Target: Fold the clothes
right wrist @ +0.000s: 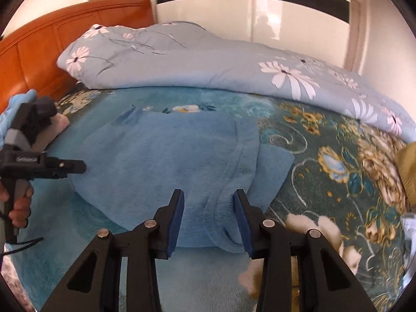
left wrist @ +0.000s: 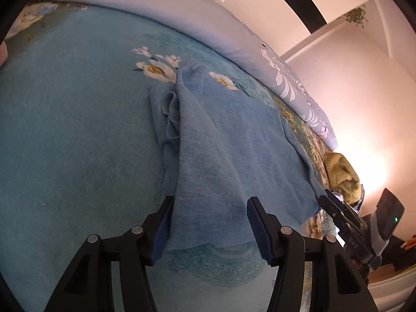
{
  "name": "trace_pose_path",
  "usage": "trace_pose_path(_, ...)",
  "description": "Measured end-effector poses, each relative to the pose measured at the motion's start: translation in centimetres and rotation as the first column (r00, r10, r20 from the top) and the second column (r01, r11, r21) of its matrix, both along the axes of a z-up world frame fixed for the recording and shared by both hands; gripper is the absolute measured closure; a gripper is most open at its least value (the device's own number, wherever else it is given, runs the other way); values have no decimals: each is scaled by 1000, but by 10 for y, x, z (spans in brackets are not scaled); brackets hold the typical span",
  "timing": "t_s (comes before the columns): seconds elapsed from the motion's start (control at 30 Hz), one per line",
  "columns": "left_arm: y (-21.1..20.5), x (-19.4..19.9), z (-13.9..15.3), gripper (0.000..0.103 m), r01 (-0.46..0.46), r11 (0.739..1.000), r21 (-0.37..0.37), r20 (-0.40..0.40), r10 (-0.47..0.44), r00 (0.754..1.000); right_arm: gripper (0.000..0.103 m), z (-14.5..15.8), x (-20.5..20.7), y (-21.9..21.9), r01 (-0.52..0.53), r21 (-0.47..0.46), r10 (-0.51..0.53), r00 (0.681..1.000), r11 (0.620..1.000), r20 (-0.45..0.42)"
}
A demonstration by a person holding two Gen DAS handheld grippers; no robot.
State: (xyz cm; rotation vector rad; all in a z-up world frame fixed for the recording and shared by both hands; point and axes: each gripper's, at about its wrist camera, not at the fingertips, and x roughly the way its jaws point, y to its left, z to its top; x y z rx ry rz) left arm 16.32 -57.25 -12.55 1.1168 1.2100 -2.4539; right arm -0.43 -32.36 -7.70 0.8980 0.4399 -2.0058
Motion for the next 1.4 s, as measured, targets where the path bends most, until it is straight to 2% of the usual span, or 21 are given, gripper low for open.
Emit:
trace_pose_path(0.07, 3, -1, 2, 47, 23, 1000, 4, 7, -23, 1000, 72, -9, -5, 4, 15, -3, -14, 998, 1000, 63)
trace_pose_path(0.17, 7, 0, 7, 48, 37, 999, 4, -15, -37, 999, 78, -12, -12, 19, 59, -23, -56, 993, 998, 101)
trace_pose_path(0.33, 10, 2, 11, 48, 33, 999, -21, -27, -33, 999, 78, 12, 2, 30, 51, -68, -50, 999, 996, 10)
trace_pose_path(0.43, 12, -2, 7, 48, 35, 999, -7, -26, -35, 999, 78, 22, 12, 20, -1, -78, -1, 1000, 997, -22)
trace_pose_path(0.53, 12, -2, 4, 48, 28, 1000, 13, -36, -28, 999, 78, 12, 15, 5, -31, -11, 31, 999, 999, -44)
trace_pose_path(0.6, 11, 0, 3, 52, 27, 1000, 16, -47, -26, 999, 78, -1, 10, -1, 2, 41, 0, 999, 999, -48)
trace_pose_path(0.7, 9, 4, 3, 66, 28, 1000, 7, -58, -27, 998, 81, -15, 2, 1, 75, 70, -74, 997, 995, -26)
trace_pose_path(0.77, 7, 6, 1, 79, 27, 1000, 12, -67, -26, 997, 91, -18, -1, 7, 116, 56, -115, 993, 992, -16)
trace_pose_path(0.83, 6, 9, -2, 86, 23, 1000, 20, -77, -22, 997, 96, -16, -4, 11, 140, 51, -139, 990, 989, -15)
trace_pose_path(0.87, 5, 11, -3, 89, 20, 999, 27, -86, -18, 996, 102, -15, -5, 13, 150, 49, -149, 989, 988, -16)
trace_pose_path(0.93, 4, 15, -5, 93, 11, 999, 47, -108, -6, 994, 103, -8, -7, 21, 165, 13, -164, 986, 986, -11)
trace_pose_path(1.03, 2, 19, -3, 94, 6, 997, 77, -152, 6, 988, 103, 12, -7, 38, 182, -78, -184, 983, 980, -15)
trace_pose_path(1.1, 1, 21, -2, 94, 4, 996, 89, -173, 12, 985, 103, 21, -8, 45, 162, -114, -163, 987, 980, 7)
trace_pose_path(1.17, 3, 19, -3, 94, 5, 997, 75, -160, 7, 987, 103, 26, -9, 47, 119, -138, -115, 993, 983, 36)
trace_pose_path(1.3, 7, 15, -9, 94, 8, 997, 82, -133, 3, 991, 102, 14, -4, 24, 55, -62, -53, 998, 997, 25)
trace_pose_path(1.4, 6, 17, -11, 94, 7, 996, 85, -130, 4, 992, 92, -4, -1, 10, 36, 1, -36, 999, 999, 40)
